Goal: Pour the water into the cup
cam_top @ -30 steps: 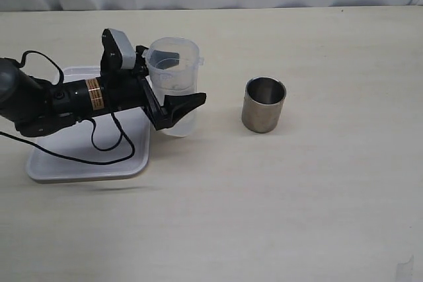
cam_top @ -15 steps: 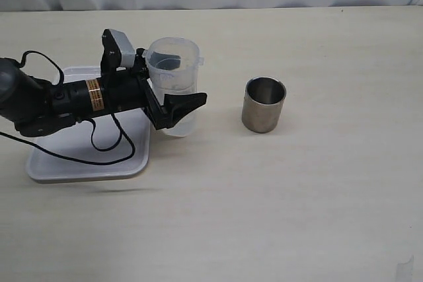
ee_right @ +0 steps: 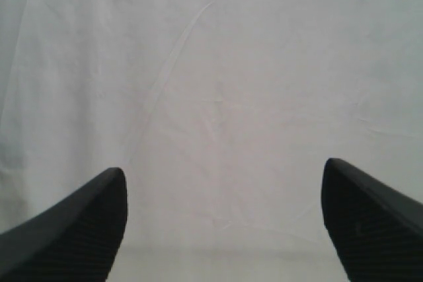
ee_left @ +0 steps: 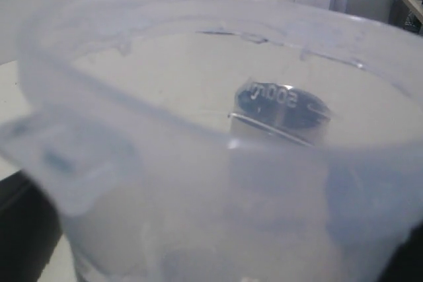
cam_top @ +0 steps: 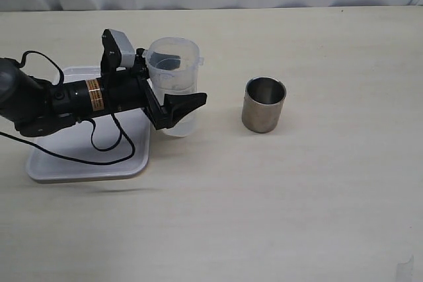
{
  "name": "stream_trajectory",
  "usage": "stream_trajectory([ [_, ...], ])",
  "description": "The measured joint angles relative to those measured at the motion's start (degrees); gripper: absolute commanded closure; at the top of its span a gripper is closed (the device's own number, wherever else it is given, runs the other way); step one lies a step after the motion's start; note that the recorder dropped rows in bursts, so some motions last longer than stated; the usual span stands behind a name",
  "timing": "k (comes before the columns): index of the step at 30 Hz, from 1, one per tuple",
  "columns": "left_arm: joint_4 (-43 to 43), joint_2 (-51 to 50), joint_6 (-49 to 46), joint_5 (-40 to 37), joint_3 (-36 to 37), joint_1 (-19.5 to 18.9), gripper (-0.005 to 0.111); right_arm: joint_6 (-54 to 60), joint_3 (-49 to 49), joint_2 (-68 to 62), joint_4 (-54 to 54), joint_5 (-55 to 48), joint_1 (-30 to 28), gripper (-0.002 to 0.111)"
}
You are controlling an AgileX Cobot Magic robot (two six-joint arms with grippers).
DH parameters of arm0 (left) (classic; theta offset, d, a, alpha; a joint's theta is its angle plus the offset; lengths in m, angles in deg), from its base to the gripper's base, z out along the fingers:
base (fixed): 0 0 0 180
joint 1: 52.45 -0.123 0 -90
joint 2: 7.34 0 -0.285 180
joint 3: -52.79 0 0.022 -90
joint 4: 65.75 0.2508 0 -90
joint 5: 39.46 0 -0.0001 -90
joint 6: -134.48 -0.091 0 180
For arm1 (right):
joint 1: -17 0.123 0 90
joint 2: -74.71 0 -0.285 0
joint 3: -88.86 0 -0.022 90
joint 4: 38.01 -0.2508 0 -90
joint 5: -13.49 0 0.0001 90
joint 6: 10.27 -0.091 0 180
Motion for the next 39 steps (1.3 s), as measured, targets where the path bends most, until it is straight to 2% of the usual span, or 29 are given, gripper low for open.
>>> stream_trajectory([
  [19,-0.3,0.0,0.0,0.3,0.0,0.0,0.005,0.0,0.0,0.0,0.0,-0.4,0.0,0.032],
  [22,-0.3,0.0,0.0,0.3,0.0,0.0,0.017,0.0,0.0,0.0,0.0,-0.4,0.0,0.032],
  [28,-0.5,0.0,0.0,0.3,0.0,0.1,0.06,0.0,0.0,0.0,0.0,-0.4,0.0,0.032],
  [33,-0.3,0.0,0.0,0.3,0.0,0.1,0.106,0.0,0.0,0.0,0.0,-0.4,0.0,0.032],
  [39,-0.1,0.0,0.0,0.3,0.0,0.1,0.107,0.0,0.0,-0.2,0.7,-0.4,0.0,0.032],
])
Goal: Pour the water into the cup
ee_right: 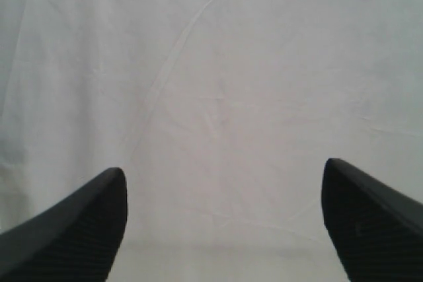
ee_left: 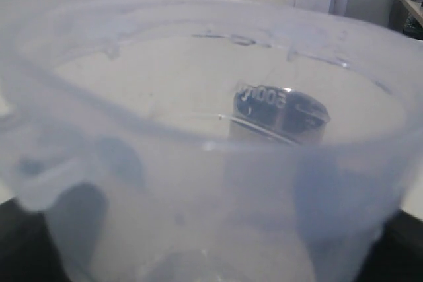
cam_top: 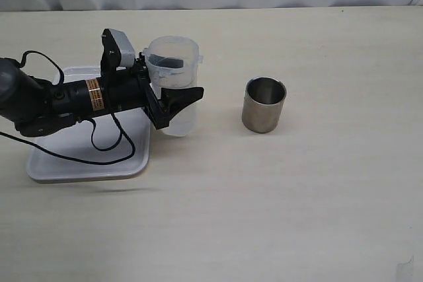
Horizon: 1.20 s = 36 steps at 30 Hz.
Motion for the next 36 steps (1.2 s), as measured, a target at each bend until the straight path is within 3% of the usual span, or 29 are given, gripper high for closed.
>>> stream_trajectory([
  [7,0.0,0.0,0.0,0.0,0.0,0.0,0.107,0.0,1.1,-9.7,4.3,3.2,0.0,0.029],
  [15,0.1,0.0,0.0,0.0,0.0,0.0,0.107,0.0,5.4,-34.7,7.8,11.3,0.0,0.017],
  [24,0.1,0.0,0.0,0.0,0.0,0.0,0.107,-0.2,12.8,-60.7,16.2,19.8,0.0,0.017],
  [33,0.2,0.0,0.0,0.0,0.0,0.0,0.107,-0.2,14.2,-72.4,16.4,24.5,0.0,0.017],
  [36,0.2,0.0,0.0,0.0,0.0,0.0,0.107,-0.2,14.8,-74.7,14.9,24.5,0.0,0.011],
])
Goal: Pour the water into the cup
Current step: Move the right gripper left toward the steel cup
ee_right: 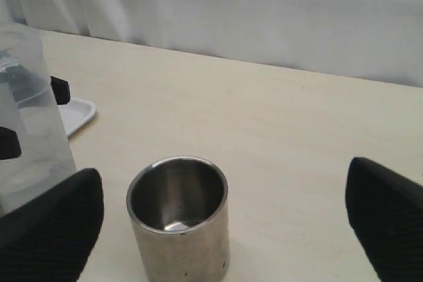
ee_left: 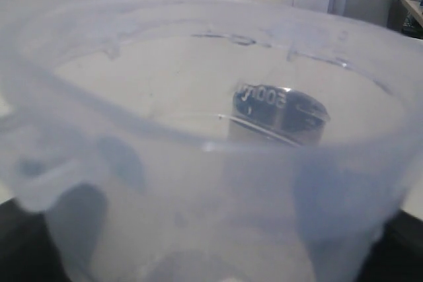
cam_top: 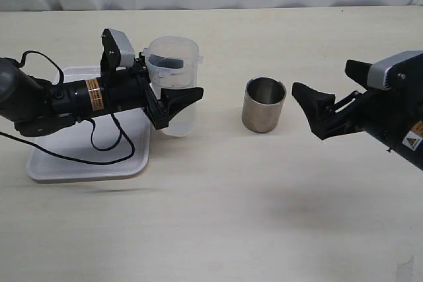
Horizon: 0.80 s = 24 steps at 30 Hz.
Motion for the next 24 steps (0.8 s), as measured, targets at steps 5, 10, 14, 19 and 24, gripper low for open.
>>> stream_trajectory([
  [5,1.1,0.0,-0.2,0.2,0.0,0.0,0.107,0.0,2.9,-4.6,2.3,0.0,0.0,0.001],
  [10,1.3,0.0,-0.2,0.4,0.0,0.0,0.107,0.0,6.5,-11.3,4.2,0.0,0.0,-0.001],
  [14,1.3,0.0,-0.2,0.4,0.0,0.0,0.107,0.0,9.7,-16.6,7.5,0.0,0.0,-0.001],
  [19,1.3,0.0,-0.2,0.4,0.0,0.0,0.107,2.1,11.8,-21.3,9.6,2.9,0.0,-0.001],
  [24,1.6,0.0,-0.2,0.4,0.0,0.0,0.107,4.7,12.3,-25.7,10.2,8.3,0.0,-0.001],
])
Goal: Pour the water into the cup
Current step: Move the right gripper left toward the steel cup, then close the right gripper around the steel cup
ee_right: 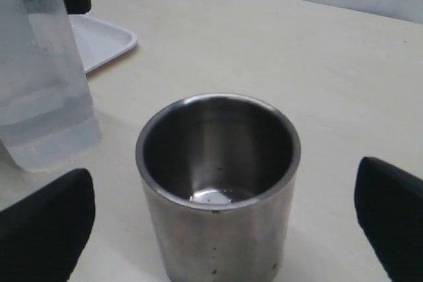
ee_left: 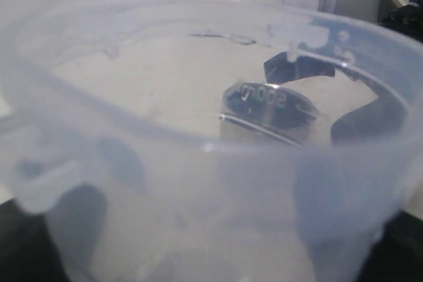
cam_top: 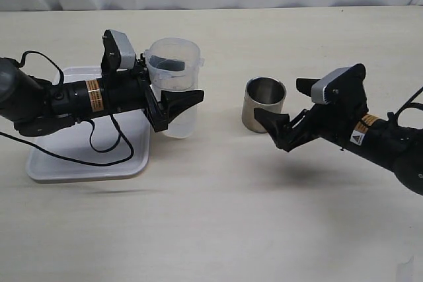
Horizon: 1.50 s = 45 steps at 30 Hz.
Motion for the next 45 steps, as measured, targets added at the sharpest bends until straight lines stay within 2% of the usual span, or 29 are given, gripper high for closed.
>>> stream_trajectory([
  [22,0.2,0.0,0.0,0.0,0.0,0.0,0.107,2.6,12.9,-13.1,6.6,2.0,0.0,-0.001],
  [45,0.2,0.0,0.0,0.0,0.0,0.0,0.107,2.6,13.8,-15.7,6.9,4.3,0.0,-0.001],
])
